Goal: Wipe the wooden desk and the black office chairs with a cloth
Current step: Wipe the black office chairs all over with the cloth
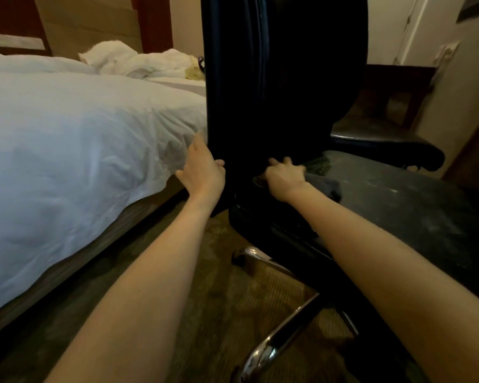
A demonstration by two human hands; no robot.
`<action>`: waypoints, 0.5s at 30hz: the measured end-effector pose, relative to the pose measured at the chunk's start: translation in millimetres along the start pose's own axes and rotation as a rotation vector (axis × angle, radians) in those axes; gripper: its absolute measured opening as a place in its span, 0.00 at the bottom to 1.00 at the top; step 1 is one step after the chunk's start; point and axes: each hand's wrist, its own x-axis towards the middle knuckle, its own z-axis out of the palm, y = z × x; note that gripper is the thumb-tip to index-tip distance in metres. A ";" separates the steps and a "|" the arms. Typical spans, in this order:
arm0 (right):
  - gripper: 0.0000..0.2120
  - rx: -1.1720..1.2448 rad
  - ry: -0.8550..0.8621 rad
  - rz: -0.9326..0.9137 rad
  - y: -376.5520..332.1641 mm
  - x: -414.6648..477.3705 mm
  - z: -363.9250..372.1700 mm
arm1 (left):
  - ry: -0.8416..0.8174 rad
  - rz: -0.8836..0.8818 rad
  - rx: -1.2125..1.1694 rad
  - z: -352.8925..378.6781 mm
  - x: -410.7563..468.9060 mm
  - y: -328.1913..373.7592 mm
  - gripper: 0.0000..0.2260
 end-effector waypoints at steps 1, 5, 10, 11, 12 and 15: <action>0.19 -0.009 -0.020 0.014 9.0 3.8 1.8 | -0.003 0.007 -0.006 0.8 1.2 -0.5 0.21; 0.19 -0.022 -0.031 0.002 8.2 6.4 -1.2 | -0.002 0.007 0.036 2.2 3.7 1.0 0.23; 0.22 0.021 -0.022 -0.120 -24.6 4.9 -2.7 | 0.028 0.017 0.063 6.0 1.3 0.0 0.24; 0.23 0.032 -0.015 -0.163 -26.8 2.5 -2.5 | 0.028 0.012 0.059 7.6 -0.9 -0.2 0.24; 0.24 0.064 -0.003 -0.203 -26.4 -1.4 -4.2 | 0.024 0.000 0.046 8.6 -3.1 -0.4 0.24; 0.26 0.148 0.014 -0.368 -14.5 -27.5 -19.3 | 0.031 -0.054 -0.002 12.4 -8.1 -1.4 0.25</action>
